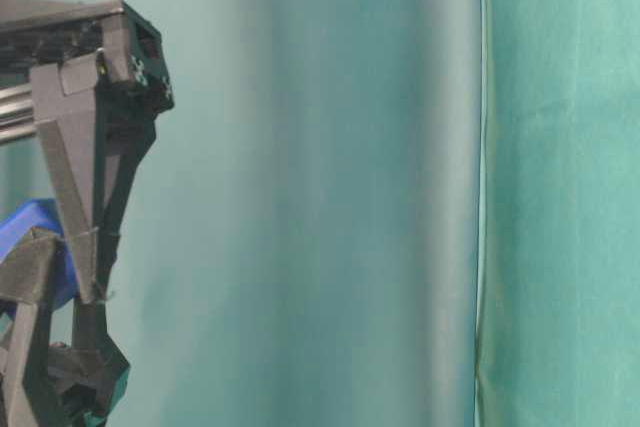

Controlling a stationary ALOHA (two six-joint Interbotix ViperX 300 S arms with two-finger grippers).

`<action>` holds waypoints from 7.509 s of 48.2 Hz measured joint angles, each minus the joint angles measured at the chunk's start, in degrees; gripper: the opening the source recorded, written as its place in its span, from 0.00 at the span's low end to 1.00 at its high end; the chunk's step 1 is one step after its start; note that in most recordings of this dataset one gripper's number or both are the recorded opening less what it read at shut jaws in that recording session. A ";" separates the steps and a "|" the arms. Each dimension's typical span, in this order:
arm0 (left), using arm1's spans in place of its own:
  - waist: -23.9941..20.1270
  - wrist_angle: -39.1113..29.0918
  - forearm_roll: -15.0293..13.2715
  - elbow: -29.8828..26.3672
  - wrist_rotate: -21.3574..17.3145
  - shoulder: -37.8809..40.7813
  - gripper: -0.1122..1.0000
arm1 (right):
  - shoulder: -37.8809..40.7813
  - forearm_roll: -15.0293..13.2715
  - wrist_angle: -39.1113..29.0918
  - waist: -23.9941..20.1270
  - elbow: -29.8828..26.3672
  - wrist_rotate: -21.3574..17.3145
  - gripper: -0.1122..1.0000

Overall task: Handover the blue block to the right arm after grasping it with the left arm, then place it in the designated position.
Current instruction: 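Close the right gripper on the cube's exposed side, then open the left gripper and pull the right gripper back with the cube, then carry the cube with the right gripper and lower it toward the table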

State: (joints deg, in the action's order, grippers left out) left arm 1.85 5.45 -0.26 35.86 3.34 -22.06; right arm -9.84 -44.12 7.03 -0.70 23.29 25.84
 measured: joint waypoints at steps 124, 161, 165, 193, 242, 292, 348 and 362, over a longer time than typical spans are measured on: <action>0.53 -2.29 0.00 4.13 0.09 -7.65 0.99 | -12.83 0.09 -5.01 -0.62 9.93 -0.88 0.65; 0.18 -2.64 0.18 4.04 -0.79 -6.77 0.99 | -13.45 9.93 -6.24 -0.97 10.20 -33.75 0.65; 0.18 -2.72 0.18 4.04 -0.97 -6.77 0.99 | -13.62 10.90 -6.24 -0.97 10.20 -40.52 0.65; 0.18 -2.81 0.26 4.04 -1.23 -6.77 0.99 | -15.64 11.51 -6.42 -0.97 10.20 -69.87 0.65; 0.18 -2.81 0.26 4.04 -1.23 -6.77 0.99 | -15.64 11.51 -7.21 -0.97 10.28 -70.05 0.65; 0.18 -2.81 0.26 4.04 -1.23 -6.77 0.99 | -15.64 11.51 -12.57 -2.29 10.28 -70.40 0.65; 0.18 -2.81 0.26 4.04 -1.23 -6.77 0.99 | -12.83 15.47 -28.74 -7.03 10.55 -70.31 0.65; 0.18 -2.81 0.26 4.04 -1.23 -6.77 0.99 | -5.19 15.47 -23.91 -7.12 10.63 -70.40 0.65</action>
State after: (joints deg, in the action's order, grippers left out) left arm 2.02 2.64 0.00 39.90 2.11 -28.83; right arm -15.03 -28.65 -16.88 -7.82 33.93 -44.56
